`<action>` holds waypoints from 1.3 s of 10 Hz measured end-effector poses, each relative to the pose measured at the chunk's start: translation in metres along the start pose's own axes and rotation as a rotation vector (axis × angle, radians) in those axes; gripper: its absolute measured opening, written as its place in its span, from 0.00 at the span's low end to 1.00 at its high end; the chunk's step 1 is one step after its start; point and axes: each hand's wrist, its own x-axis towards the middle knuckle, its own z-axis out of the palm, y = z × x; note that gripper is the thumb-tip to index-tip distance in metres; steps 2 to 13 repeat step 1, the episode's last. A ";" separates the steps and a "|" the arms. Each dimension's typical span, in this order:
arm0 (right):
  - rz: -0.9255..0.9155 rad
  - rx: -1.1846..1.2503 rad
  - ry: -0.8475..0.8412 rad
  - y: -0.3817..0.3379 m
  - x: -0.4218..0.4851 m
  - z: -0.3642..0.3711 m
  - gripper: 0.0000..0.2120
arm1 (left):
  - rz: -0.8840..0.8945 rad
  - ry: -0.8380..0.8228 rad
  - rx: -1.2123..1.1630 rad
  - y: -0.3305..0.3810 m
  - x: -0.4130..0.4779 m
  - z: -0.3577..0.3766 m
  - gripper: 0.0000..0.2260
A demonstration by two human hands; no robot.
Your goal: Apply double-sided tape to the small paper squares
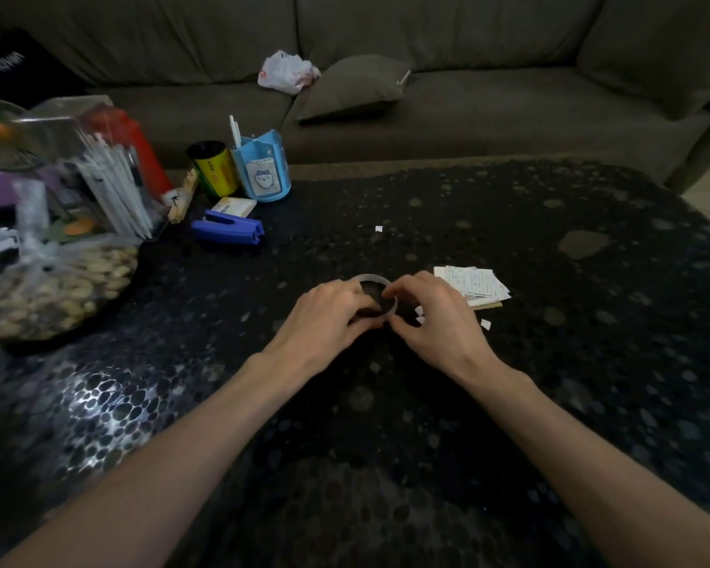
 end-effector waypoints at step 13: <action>0.016 0.006 0.010 -0.001 -0.001 -0.002 0.13 | -0.077 0.040 -0.054 -0.005 -0.006 -0.002 0.15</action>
